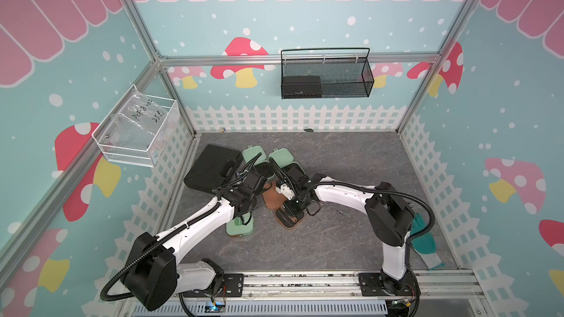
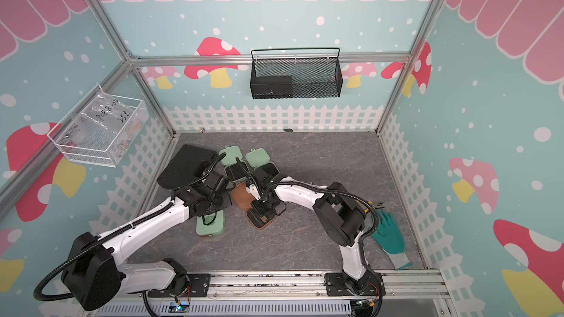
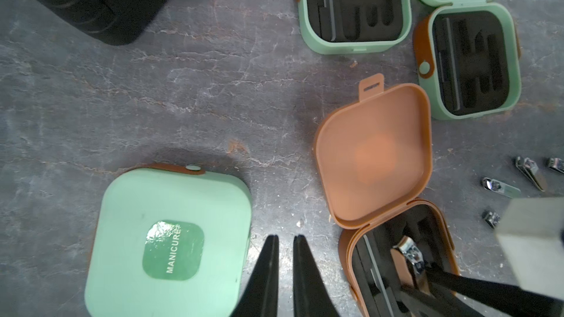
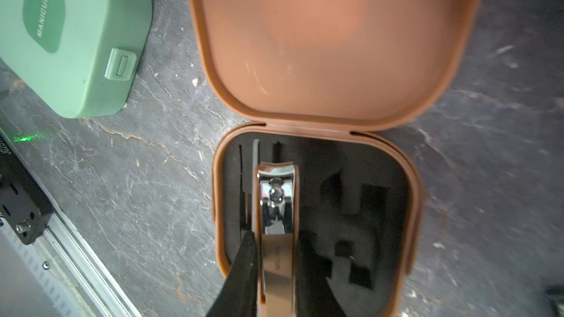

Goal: Organize nail clipper sets
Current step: Place the nail clipper in the storage box.

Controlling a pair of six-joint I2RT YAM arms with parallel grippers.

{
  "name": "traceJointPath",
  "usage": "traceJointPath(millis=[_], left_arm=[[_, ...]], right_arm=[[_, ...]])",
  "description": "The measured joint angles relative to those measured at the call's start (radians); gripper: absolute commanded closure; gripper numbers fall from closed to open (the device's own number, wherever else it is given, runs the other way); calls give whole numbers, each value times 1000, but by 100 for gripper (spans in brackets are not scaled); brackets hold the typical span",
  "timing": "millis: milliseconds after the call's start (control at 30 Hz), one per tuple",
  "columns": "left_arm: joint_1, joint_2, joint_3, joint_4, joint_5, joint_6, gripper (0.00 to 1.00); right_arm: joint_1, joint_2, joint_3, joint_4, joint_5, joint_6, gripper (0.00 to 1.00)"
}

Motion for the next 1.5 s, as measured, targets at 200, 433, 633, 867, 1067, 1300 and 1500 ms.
traceJointPath(millis=[200, 433, 633, 867, 1067, 1300, 1500], left_arm=[[6, -1, -13, 0, 12, 0, 86], [7, -1, -18, 1, 20, 0, 86], [9, -1, -18, 4, 23, 0, 86], [11, -1, -19, 7, 24, 0, 86], [11, -1, -21, 8, 24, 0, 87], [11, -1, -21, 8, 27, 0, 87], [11, -1, -21, 10, 31, 0, 87]], right_arm=[[13, 31, 5, 11, 2, 37, 100], [11, 33, 21, 0, 42, 49, 100], [11, 33, 44, -8, 68, 48, 100], [11, 40, 41, -24, 69, 48, 100], [12, 40, 26, -26, 69, 47, 100], [12, 40, 18, -28, 71, 42, 100], [13, 42, 21, -38, 86, 37, 100]])
